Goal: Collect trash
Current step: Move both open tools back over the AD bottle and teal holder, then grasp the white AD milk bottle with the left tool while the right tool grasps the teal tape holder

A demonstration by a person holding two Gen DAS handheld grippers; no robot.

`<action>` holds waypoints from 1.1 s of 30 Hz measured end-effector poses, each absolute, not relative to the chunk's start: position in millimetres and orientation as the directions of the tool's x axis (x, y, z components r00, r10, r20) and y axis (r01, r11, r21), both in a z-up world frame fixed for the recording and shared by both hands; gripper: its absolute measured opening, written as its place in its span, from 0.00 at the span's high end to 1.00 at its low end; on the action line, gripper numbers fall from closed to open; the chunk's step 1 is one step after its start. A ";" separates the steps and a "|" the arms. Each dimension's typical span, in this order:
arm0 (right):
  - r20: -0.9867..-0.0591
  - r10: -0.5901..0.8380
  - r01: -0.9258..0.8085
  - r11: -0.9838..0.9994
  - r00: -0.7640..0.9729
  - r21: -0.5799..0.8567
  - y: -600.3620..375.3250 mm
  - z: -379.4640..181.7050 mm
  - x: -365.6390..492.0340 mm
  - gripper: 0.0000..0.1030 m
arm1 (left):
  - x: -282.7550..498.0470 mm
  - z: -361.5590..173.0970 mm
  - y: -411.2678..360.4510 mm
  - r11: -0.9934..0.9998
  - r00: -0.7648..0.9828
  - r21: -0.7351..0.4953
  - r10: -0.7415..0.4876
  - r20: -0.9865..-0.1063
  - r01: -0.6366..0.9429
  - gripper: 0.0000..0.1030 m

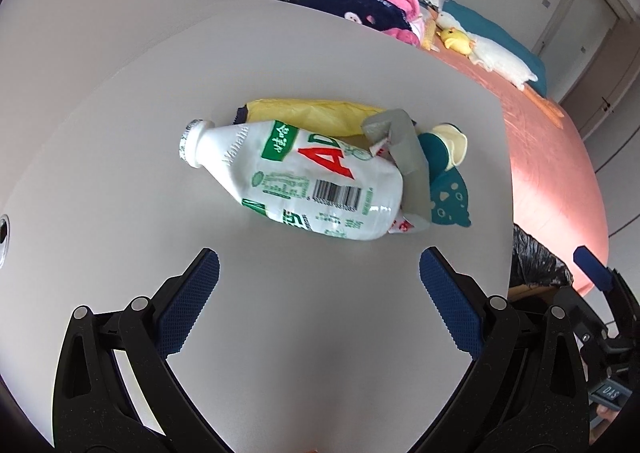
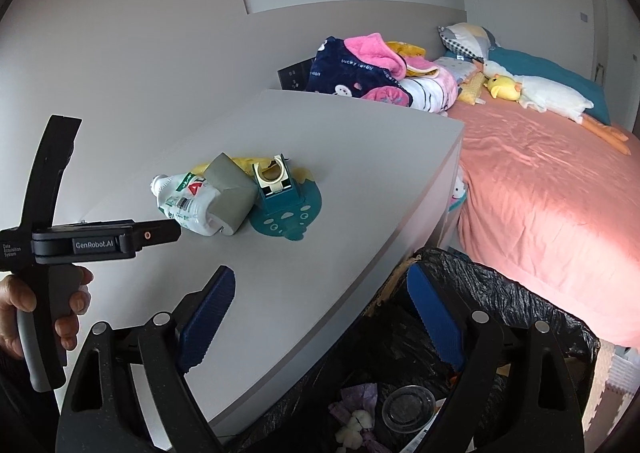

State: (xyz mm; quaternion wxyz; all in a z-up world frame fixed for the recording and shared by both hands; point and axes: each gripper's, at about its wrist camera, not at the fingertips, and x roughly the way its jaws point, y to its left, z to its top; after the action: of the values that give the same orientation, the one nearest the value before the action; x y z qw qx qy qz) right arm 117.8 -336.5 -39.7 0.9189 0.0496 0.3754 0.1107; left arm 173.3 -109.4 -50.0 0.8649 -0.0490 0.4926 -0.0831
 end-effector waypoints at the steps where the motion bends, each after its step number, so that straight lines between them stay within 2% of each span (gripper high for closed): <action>1: -0.680 0.242 -0.169 0.970 0.693 0.173 -335.3 -40.3 120.1 0.14 | 176.7 -50.4 -106.9 0.982 0.503 -0.171 -0.187 -0.844 0.078 0.06; 19: -0.680 0.301 -0.233 0.953 0.669 0.192 -307.9 -42.7 175.4 0.14 | 232.1 -65.3 -83.2 0.964 0.475 -0.247 -0.173 -0.863 -0.098 0.06; 25: -0.686 0.280 -0.241 0.958 0.672 0.155 -293.0 -45.5 201.8 0.14 | 245.7 -69.3 -81.8 0.959 0.463 -0.249 -0.162 -0.871 -0.133 0.06; 29: -0.698 0.258 -0.248 0.962 0.668 0.118 -284.5 -50.9 216.7 0.29 | 250.2 -70.9 -82.1 0.958 0.457 -0.249 -0.159 -0.875 -0.145 0.06; 33: -0.703 0.251 -0.249 0.962 0.665 0.107 -279.8 -55.8 226.8 0.33 | 254.3 -71.5 -80.7 0.958 0.457 -0.249 -0.160 -0.875 -0.140 0.06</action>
State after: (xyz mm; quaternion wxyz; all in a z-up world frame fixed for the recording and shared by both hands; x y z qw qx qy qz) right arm 226.8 -279.8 -55.8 0.9125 0.0007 0.3854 0.1369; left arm 254.3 -80.7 -71.5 0.8414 -0.1443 0.5208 -0.0059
